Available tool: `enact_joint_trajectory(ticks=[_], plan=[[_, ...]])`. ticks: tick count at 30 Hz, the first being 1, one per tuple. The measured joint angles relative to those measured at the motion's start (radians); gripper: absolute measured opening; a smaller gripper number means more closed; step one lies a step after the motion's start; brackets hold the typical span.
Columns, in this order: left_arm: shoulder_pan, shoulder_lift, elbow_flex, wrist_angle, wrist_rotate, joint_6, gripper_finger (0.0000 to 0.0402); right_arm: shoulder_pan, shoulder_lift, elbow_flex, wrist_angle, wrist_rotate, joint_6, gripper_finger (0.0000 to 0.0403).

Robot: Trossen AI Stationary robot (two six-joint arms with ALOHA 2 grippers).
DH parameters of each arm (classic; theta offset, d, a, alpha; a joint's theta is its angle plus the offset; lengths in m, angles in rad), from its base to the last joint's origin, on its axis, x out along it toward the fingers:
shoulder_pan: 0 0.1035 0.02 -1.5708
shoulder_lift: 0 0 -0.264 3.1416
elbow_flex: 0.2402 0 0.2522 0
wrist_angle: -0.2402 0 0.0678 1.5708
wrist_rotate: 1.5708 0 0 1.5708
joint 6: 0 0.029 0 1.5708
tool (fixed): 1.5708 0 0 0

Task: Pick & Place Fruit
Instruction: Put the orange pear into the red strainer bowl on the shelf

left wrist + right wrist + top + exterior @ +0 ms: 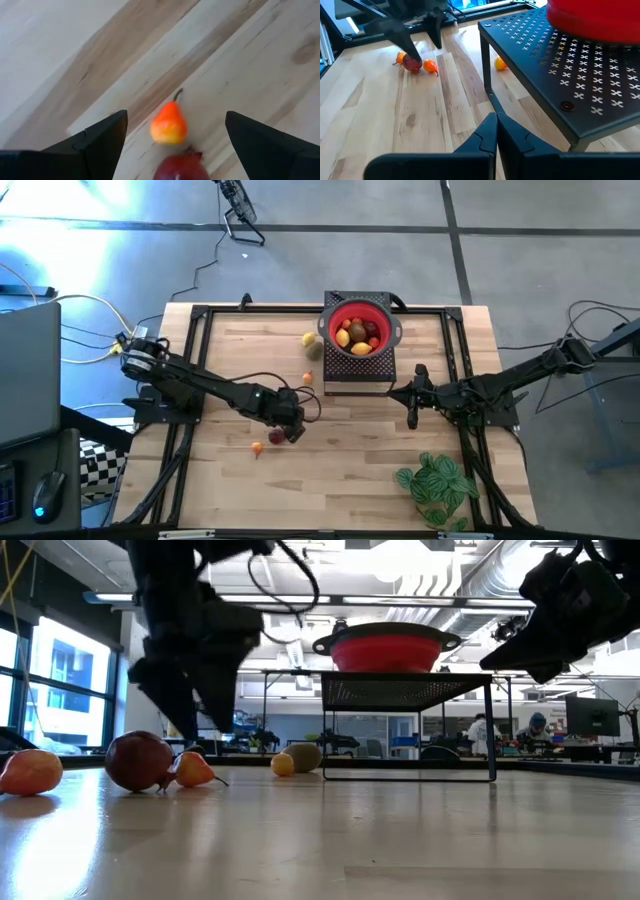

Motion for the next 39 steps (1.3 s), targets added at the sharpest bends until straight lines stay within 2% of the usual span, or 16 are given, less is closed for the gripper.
enact_joint_trajectory(ticks=[17, 39], plan=[[0.000, 0.097, 0.000, 0.025, 0.049, 0.057, 0.0331, 0.000, 0.000, 0.000, 0.000, 0.000, 0.000, 0.0002], [0.000, 0.104, -0.004, 0.018, 0.052, 0.075, 0.0331, 0.000, 0.000, 0.000, 0.000, 0.000, 0.000, 0.0002]])
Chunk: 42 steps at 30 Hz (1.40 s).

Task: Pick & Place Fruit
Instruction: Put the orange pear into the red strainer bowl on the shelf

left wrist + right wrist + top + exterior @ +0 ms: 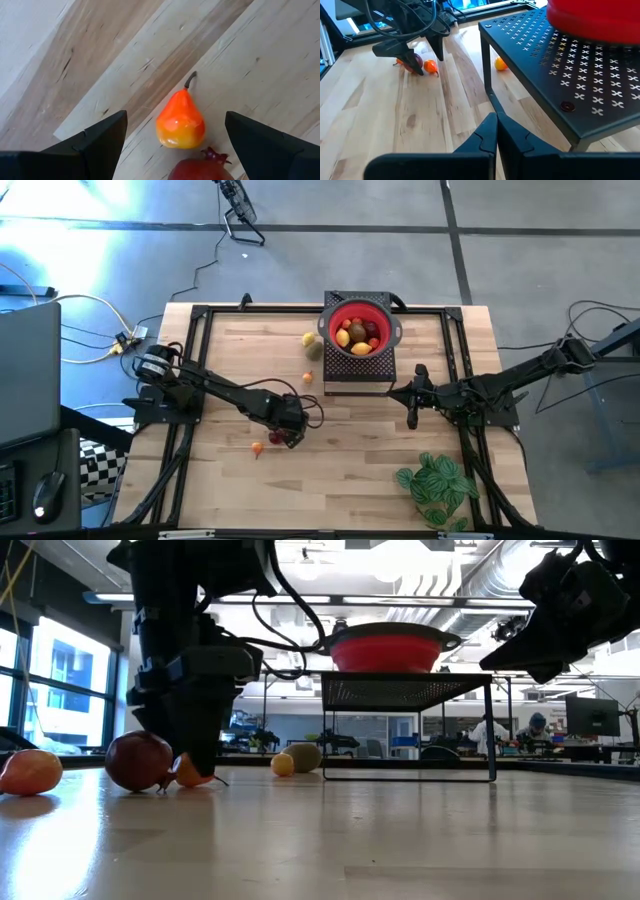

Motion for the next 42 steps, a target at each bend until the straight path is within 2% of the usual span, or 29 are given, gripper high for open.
enact_joint_trajectory(ticks=[27, 42], plan=[[0.000, 0.000, 0.000, 0.000, 0.000, -0.007, 0.0330, 0.000, 0.000, 0.000, 0.000, 0.000, -0.019, 0.0002], [0.000, 0.000, 0.000, 0.001, 0.004, -0.010, 0.0237, 0.000, 0.000, 0.000, 0.000, 0.000, -0.019, 0.0002]])
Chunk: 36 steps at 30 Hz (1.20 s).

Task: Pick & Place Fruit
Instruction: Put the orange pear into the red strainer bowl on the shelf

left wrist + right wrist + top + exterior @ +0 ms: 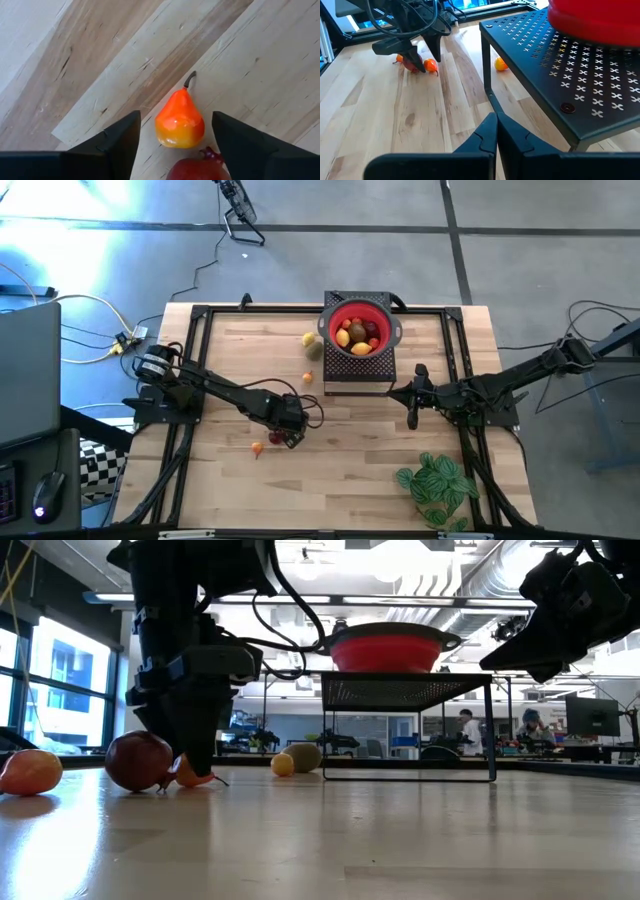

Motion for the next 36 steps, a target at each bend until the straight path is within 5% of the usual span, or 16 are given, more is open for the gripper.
enact_joint_trajectory(ticks=[22, 36], plan=[[0.000, 0.000, 0.001, 0.001, 0.000, -0.001, 0.0143, 0.000, 0.000, 0.000, 0.000, 0.000, 0.000, 0.0002], [0.003, 0.000, 0.099, -0.114, 0.033, 0.085, 0.0135, 0.000, 0.000, 0.000, 0.000, 0.000, 0.000, 0.0002]])
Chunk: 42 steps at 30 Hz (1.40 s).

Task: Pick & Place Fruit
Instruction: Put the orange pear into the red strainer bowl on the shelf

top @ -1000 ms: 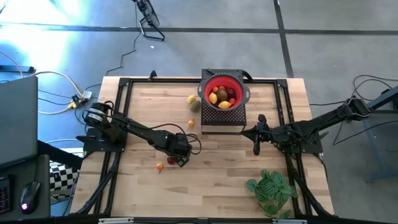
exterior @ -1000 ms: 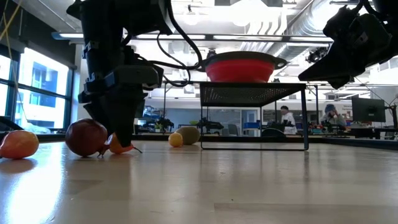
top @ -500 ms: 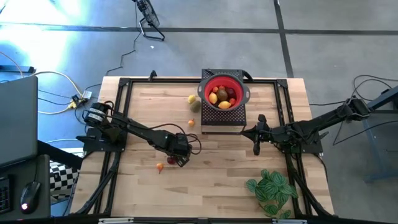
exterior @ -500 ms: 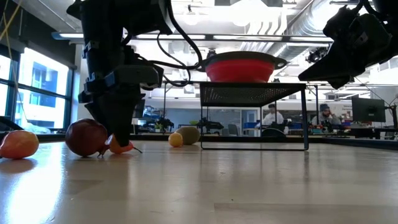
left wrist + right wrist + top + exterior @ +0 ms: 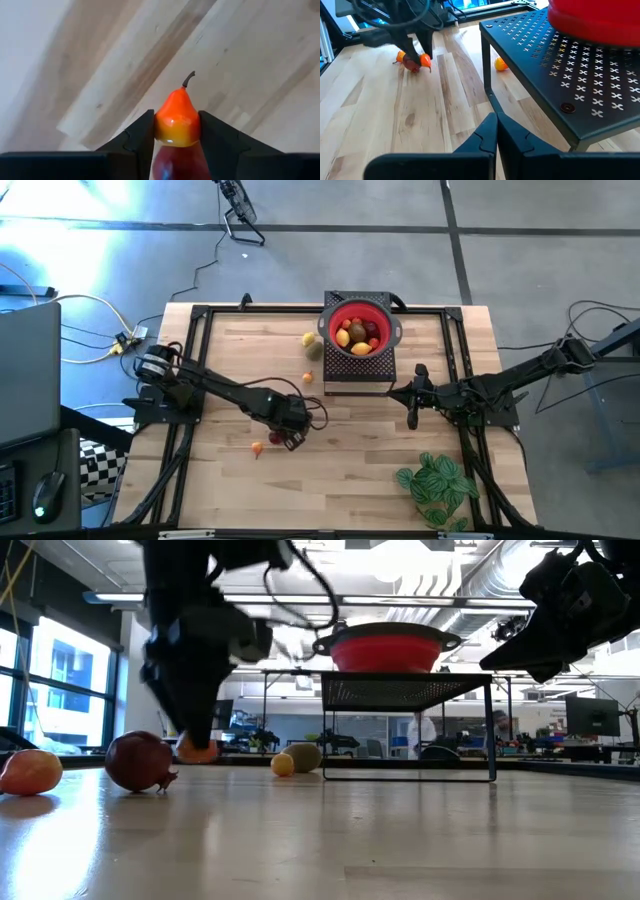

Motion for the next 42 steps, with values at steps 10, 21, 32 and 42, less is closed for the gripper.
enact_joint_trajectory(ticks=[10, 21, 32, 42], plan=[[0.077, 0.000, 0.253, -0.262, -0.123, 0.241, 0.0134, 0.000, 0.000, 0.000, 0.000, 0.000, 0.000, 0.0002], [0.198, -0.001, 0.570, -0.373, -0.160, 0.512, 0.0134, 0.000, 0.000, 0.000, 0.000, -0.003, 0.000, 0.0002], [0.327, -0.001, 0.711, 0.059, -0.158, 0.798, 0.0134, 0.000, 0.000, 0.000, 0.000, -0.003, -0.031, 0.0002], [0.424, 0.007, 0.711, 0.148, -0.120, 0.809, 0.0134, 0.000, 0.000, 0.000, -0.016, -0.003, -0.034, 0.0002]])
